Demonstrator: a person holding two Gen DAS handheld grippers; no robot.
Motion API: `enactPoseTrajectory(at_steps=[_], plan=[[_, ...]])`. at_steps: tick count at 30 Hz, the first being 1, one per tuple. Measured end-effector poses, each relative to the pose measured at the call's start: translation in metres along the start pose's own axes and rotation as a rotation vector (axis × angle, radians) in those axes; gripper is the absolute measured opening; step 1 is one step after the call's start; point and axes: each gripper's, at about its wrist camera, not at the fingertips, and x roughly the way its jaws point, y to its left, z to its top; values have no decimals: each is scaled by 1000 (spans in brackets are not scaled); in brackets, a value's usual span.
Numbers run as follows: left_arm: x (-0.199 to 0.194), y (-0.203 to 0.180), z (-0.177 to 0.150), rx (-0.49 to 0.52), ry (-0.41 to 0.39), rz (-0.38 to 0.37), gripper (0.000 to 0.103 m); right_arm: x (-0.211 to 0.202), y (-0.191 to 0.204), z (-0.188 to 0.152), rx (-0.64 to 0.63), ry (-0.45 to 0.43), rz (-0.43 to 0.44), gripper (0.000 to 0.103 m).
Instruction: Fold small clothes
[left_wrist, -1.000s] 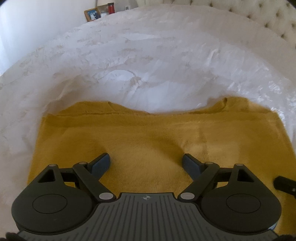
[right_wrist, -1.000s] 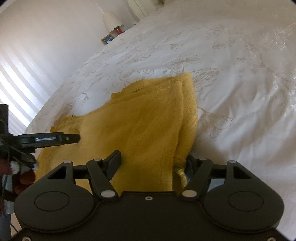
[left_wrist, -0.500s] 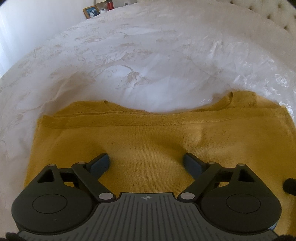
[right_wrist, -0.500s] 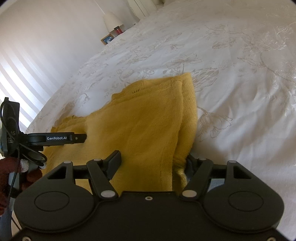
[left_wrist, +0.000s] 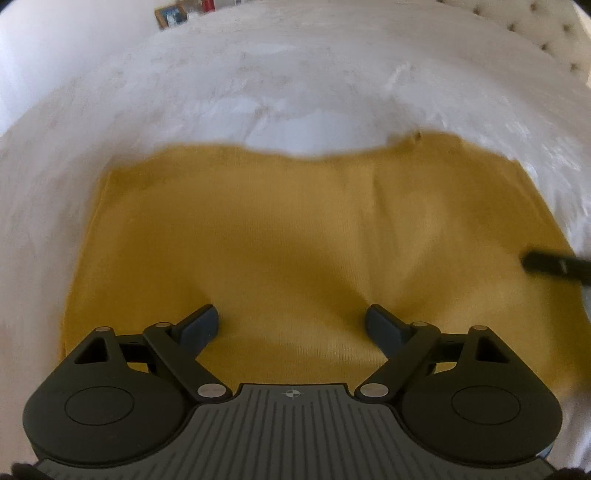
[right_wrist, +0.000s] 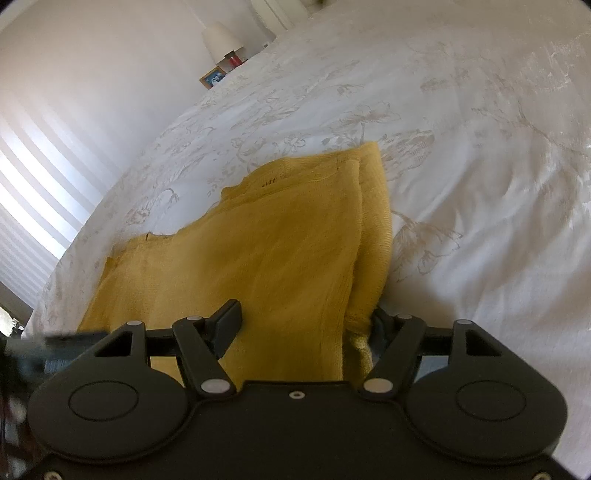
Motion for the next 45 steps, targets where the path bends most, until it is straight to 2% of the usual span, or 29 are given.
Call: enactPoseTrajectory(at_steps=[2, 6, 10, 14, 17, 19, 22, 27, 31, 37, 41, 45], plan=[[-5, 3, -15, -16, 5, -18, 88, 0, 0, 1, 6, 4, 1, 71], [-21, 7, -36, 14, -32, -30, 86, 1, 0, 4, 14, 17, -6, 71], [-39, 28, -39, -35, -95, -60, 85, 3, 3, 8, 18, 41, -25, 71], [-53, 56, -39, -49, -170, -35, 85, 6, 11, 13, -2, 70, -62, 69], [-59, 80, -42, -53, -204, -7, 85, 6, 18, 14, -30, 92, -103, 54], [-60, 95, -45, -46, -216, 16, 85, 4, 19, 15, -12, 96, -102, 29], [-55, 113, -48, -41, -214, 23, 85, 1, 28, 16, 5, 84, -137, 26], [-53, 143, -55, -87, -225, 6, 85, -4, 69, 21, -79, 78, -228, 25], [-54, 167, -66, -141, -218, -16, 85, -7, 114, 31, -153, 65, -232, 25], [-63, 189, -66, -175, -238, -37, 85, 12, 192, 31, -250, 67, -144, 24], [-65, 201, -66, -205, -239, -39, 85, 47, 242, 17, -321, 108, -81, 24], [-64, 214, -67, -242, -230, -36, 85, 81, 275, -3, -347, 139, -27, 23]])
